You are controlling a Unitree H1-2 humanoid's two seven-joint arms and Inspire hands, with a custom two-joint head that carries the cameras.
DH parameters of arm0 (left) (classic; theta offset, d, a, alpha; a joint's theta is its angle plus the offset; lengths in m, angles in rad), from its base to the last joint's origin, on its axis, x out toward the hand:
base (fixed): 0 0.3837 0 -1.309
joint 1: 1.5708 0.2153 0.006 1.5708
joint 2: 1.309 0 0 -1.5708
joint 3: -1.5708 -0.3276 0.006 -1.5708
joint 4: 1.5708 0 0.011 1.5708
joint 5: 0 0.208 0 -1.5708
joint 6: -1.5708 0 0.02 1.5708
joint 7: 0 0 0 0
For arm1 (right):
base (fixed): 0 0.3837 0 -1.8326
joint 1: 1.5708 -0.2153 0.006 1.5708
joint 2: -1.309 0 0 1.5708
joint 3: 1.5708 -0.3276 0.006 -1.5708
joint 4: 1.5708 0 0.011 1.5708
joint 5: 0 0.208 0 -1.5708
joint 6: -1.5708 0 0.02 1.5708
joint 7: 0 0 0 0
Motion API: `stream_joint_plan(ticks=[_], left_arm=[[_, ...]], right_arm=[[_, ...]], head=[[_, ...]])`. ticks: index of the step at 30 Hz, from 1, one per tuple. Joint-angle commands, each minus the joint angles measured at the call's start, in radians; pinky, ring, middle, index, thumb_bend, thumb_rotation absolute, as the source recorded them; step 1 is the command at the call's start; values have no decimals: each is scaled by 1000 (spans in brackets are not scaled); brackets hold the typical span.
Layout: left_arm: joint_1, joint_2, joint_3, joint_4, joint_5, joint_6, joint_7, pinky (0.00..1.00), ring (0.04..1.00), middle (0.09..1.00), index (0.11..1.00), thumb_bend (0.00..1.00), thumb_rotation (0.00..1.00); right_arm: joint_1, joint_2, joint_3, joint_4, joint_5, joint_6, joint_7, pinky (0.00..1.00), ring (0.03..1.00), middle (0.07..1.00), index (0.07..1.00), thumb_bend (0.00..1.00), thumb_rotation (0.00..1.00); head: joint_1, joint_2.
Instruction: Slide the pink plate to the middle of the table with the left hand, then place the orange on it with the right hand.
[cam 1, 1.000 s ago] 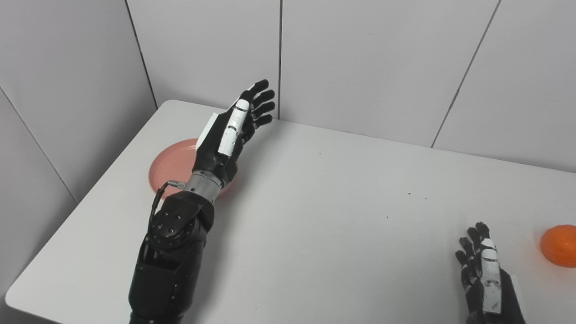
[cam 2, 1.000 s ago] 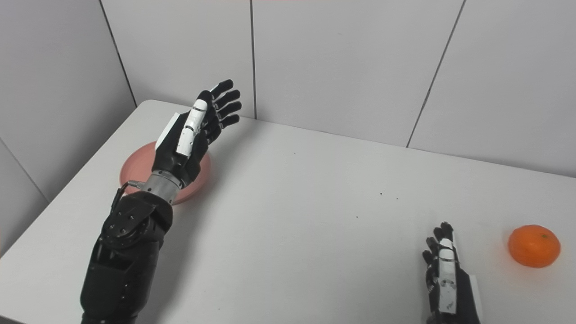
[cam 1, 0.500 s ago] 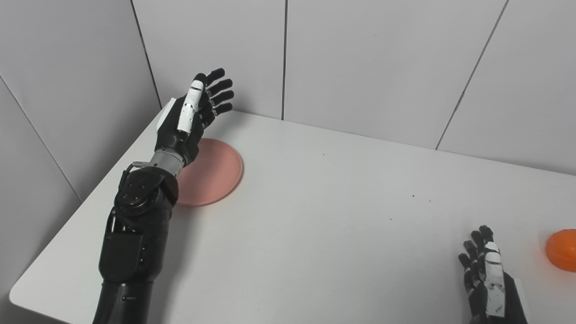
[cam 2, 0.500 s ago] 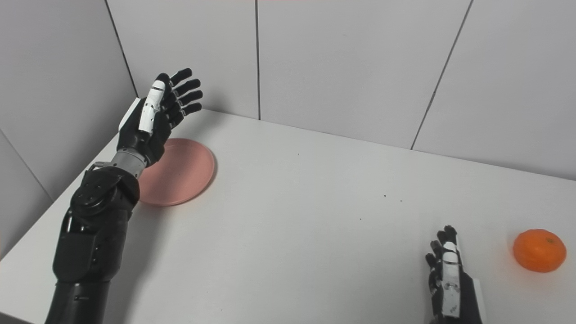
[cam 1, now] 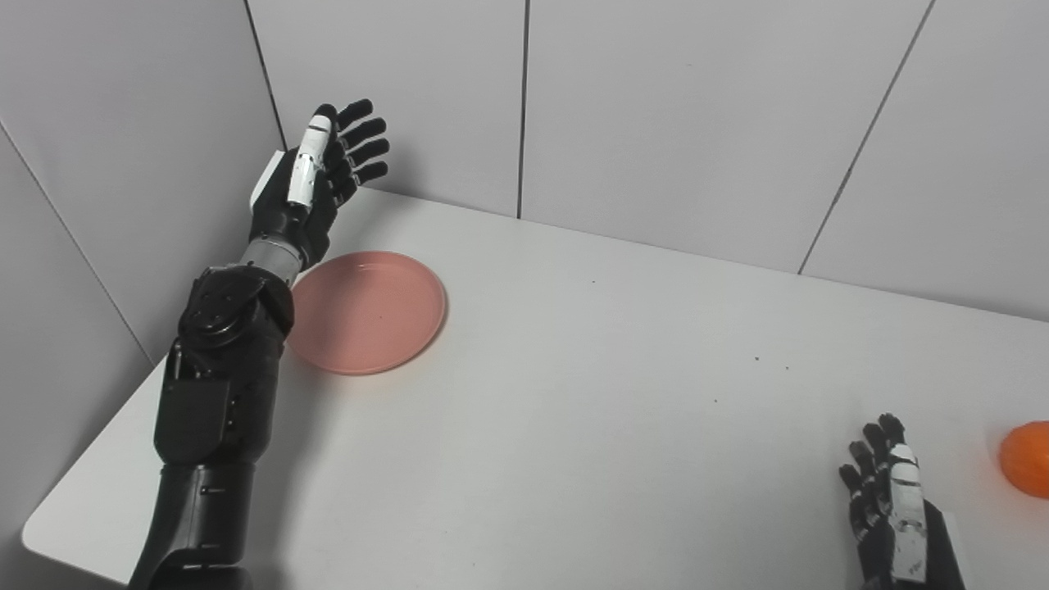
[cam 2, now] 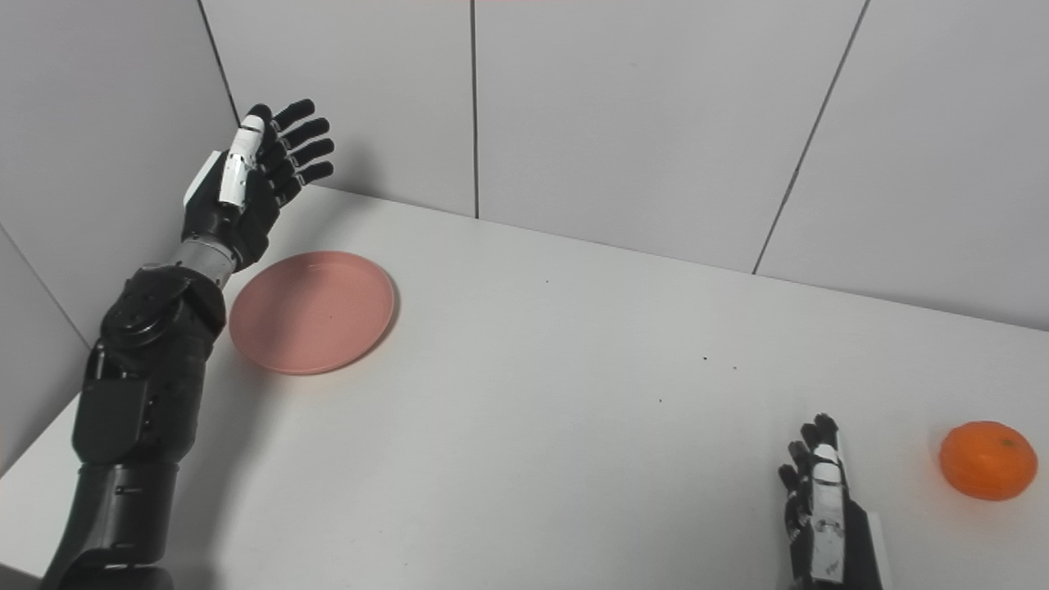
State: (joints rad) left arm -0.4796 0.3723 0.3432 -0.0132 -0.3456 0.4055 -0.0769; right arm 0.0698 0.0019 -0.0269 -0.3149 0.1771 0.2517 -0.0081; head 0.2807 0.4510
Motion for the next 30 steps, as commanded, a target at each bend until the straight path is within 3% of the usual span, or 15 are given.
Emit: stream_joint_plan(ticks=[1,12,30], left_arm=[[-49,29,18,-5,-18,-27,-5,830,843,837,812,316,1000],[-66,77,81,111,-67,-22,-14,799,827,828,812,307,1000],[-49,83,162,251,-149,-48,-36,800,813,817,813,291,1000]], right_arm=[[-11,-7,-4,-17,3,-53,19,1000,1000,1000,1000,117,1000],[-8,-3,-9,-33,12,-28,9,1000,1000,1000,1000,103,1000],[-7,-10,-10,-29,19,-29,15,1000,1000,1000,1000,93,1000]], head=[[-1,1],[11,0],[18,-3]])
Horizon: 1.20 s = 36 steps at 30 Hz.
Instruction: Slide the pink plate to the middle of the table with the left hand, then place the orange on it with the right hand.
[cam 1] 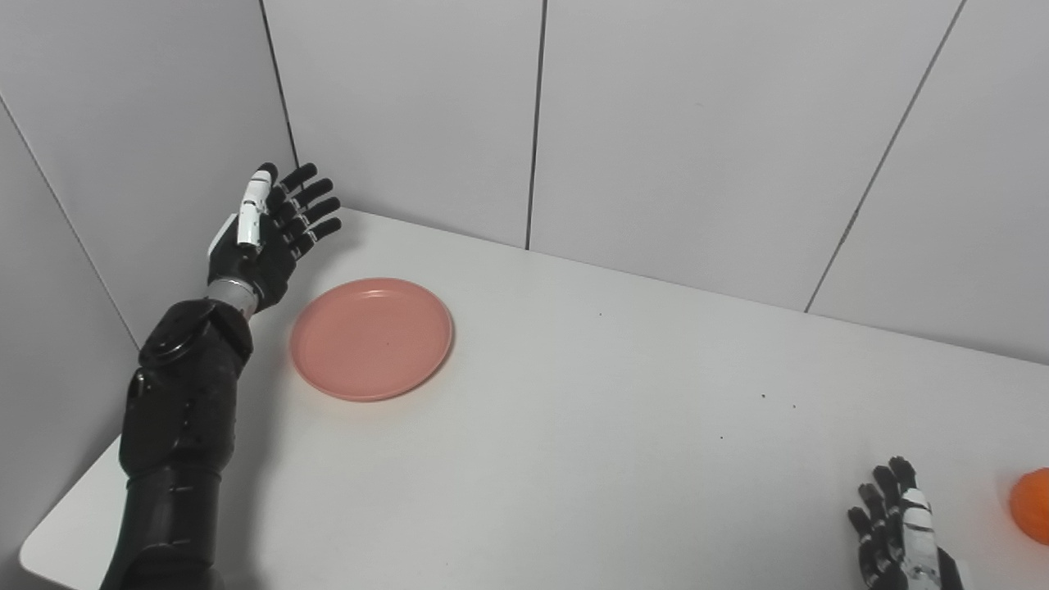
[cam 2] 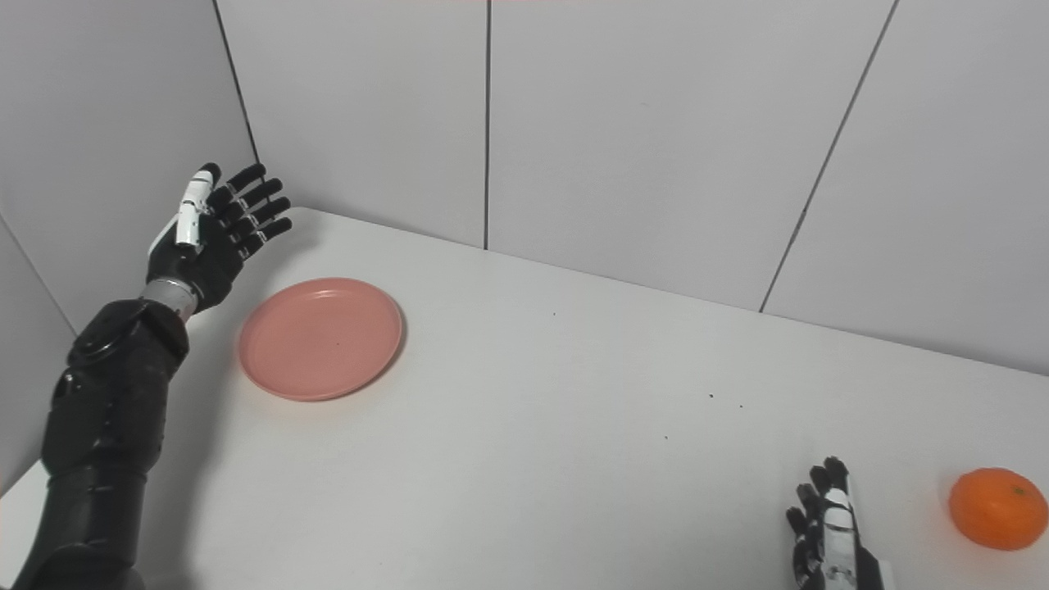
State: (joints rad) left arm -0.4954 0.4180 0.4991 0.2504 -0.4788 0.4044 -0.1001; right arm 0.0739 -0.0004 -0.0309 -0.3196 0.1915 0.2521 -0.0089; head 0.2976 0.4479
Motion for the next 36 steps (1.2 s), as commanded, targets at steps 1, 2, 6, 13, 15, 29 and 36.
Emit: stream_joint_plan(ticks=[1,2,6,13,15,29,36], left_arm=[[-33,37,8,-9,-15,-48,-14,798,810,813,807,286,1000],[-30,37,8,-2,-14,-54,-19,798,809,811,805,285,1000],[-19,31,17,13,-22,-65,-24,778,799,803,797,272,1000],[-3,27,29,35,-26,-90,-20,770,788,792,784,271,1000],[1,26,33,39,-32,-92,-20,781,796,797,785,269,1000],[25,30,49,85,-56,-106,-57,806,819,817,803,273,1000],[40,32,42,106,-49,-121,-67,791,814,815,804,268,1000]], right_arm=[[-12,-8,-6,-24,4,-31,16,1000,1000,1000,1000,92,1000],[-12,-9,-5,-24,4,-30,17,1000,1000,1000,1000,92,1000],[-12,-7,-7,-33,9,-20,12,1000,1000,1000,1000,92,1000],[-9,-9,-7,-44,12,-8,10,1000,1000,1000,1000,97,1000],[-10,-10,-7,-43,12,-10,11,1000,1000,1000,1000,97,1000],[-13,-20,-5,-29,13,-34,23,1000,1000,1000,1000,93,1000],[-11,-18,-4,-43,14,-15,15,1000,1000,1000,1000,102,1000]], head=[[1,0],[1,2],[1,2],[2,7],[3,8],[7,13],[8,16]])
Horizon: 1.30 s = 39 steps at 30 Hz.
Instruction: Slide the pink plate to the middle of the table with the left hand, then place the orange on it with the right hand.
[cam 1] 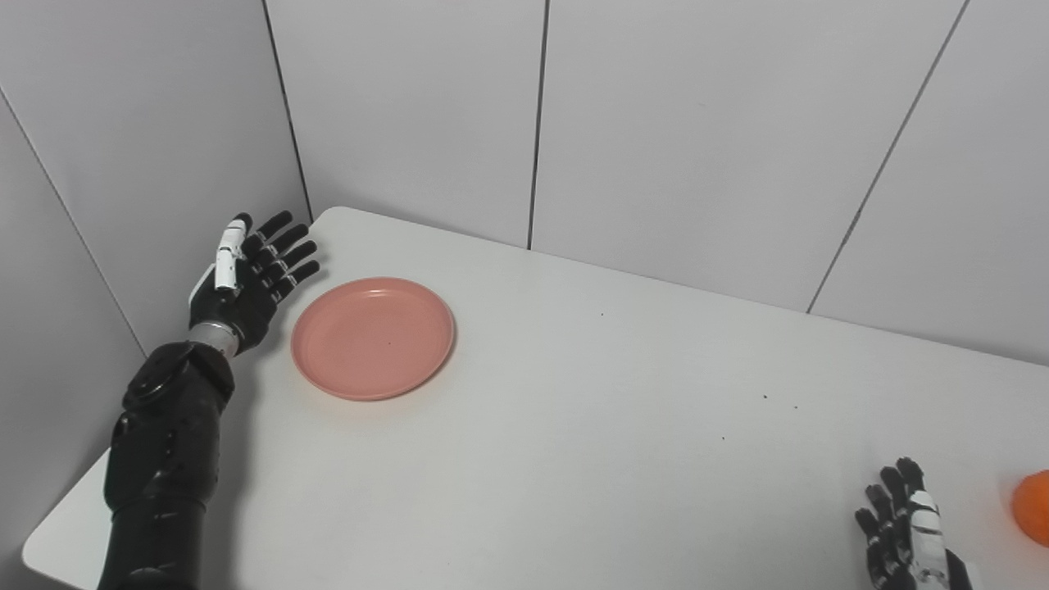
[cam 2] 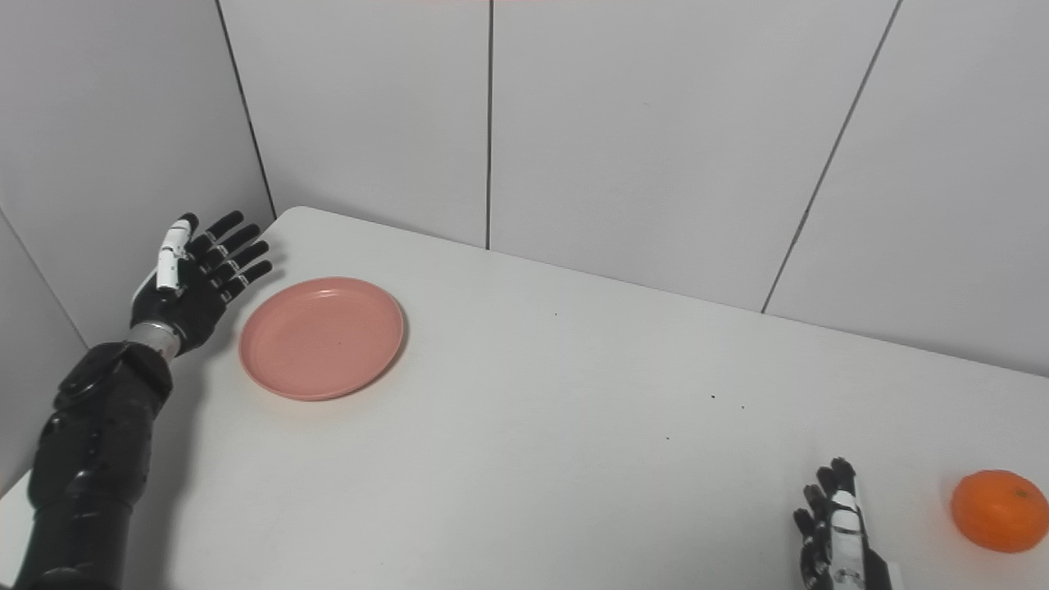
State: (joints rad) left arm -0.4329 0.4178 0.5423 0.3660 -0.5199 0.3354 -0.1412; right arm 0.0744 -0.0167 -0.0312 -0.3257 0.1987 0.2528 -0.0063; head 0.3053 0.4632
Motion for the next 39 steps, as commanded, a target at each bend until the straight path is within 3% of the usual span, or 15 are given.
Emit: stream_joint_plan(ticks=[1,12,19,22,39], left_arm=[[-19,34,-5,-2,-5,-57,-31,794,816,817,805,264,1000],[-7,28,-25,58,6,-82,-40,820,829,833,823,270,1000],[-9,28,-38,129,-3,-121,-81,829,842,847,841,254,1000],[-15,19,-45,147,8,-132,-66,809,825,831,827,272,1000],[-34,5,-78,239,-5,-183,-114,770,797,806,801,296,1000]], right_arm=[[-12,-2,-4,-39,5,-12,11,1000,1000,1000,1000,101,1000],[-10,2,-4,-50,10,1,8,1000,1000,1000,1000,108,1000],[-13,1,-2,-46,3,-9,8,1000,1000,1000,1000,97,1000],[-14,-1,-1,-47,-1,-5,7,1000,1000,1000,1000,94,1000],[-17,-2,-4,-51,2,4,4,1000,1000,1000,1000,100,1000]], head=[[1,1],[-1,5],[-2,7],[-2,7],[-4,6]])
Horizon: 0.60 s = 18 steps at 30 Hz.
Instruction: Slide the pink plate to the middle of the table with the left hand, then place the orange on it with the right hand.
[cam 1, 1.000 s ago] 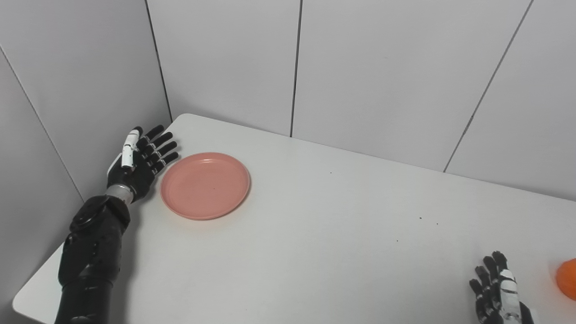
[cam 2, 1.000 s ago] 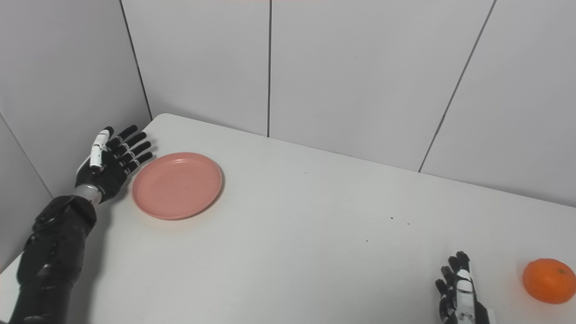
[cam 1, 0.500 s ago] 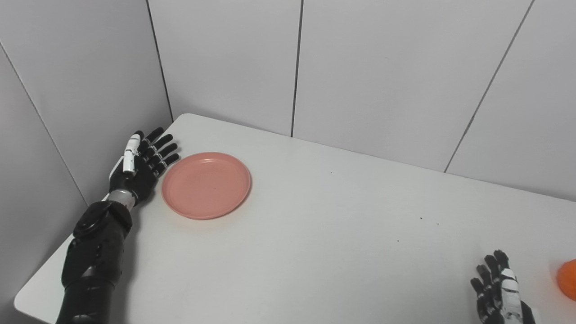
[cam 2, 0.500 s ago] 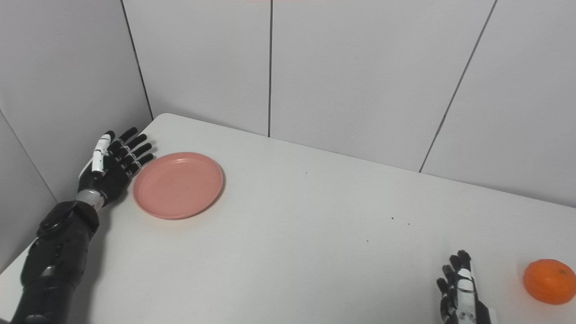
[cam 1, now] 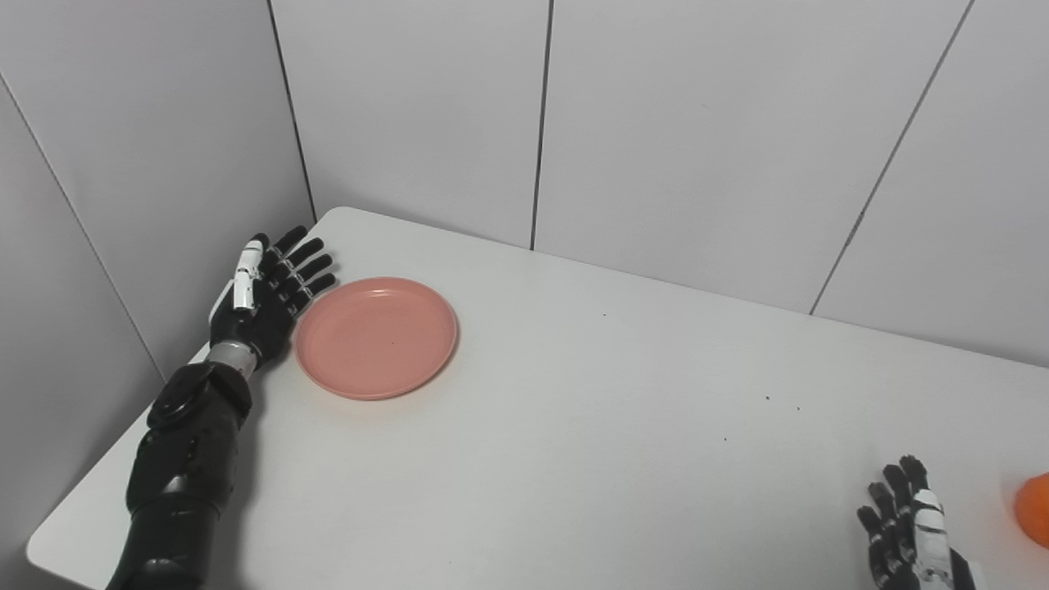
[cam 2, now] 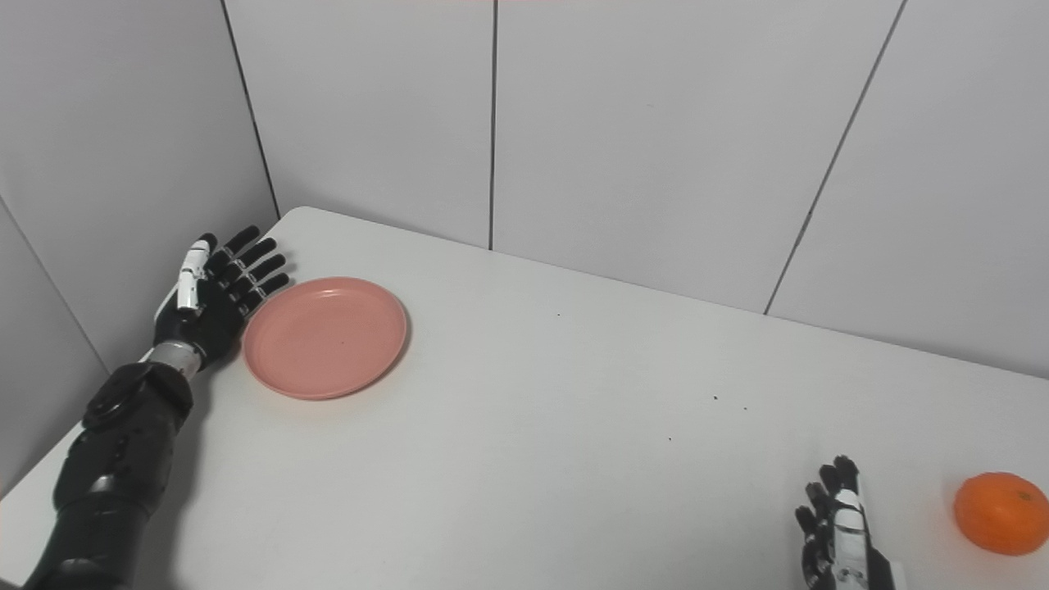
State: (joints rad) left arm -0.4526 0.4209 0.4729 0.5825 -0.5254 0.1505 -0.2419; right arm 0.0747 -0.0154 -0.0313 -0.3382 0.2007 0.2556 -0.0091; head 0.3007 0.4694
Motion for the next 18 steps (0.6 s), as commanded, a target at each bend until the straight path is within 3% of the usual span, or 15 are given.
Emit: stream_joint_plan(ticks=[1,18], left_arm=[[-17,3,-10,29,0,-1,-15,770,797,805,800,298,1000],[-7,-29,-44,-54,0,32,7,723,762,775,780,317,1000]], right_arm=[[-17,-3,-4,-38,-1,0,6,1000,1000,1000,1000,100,1000],[-21,-1,-7,-26,0,-11,6,1000,1000,1000,1000,92,1000]], head=[[1,0],[1,1]])
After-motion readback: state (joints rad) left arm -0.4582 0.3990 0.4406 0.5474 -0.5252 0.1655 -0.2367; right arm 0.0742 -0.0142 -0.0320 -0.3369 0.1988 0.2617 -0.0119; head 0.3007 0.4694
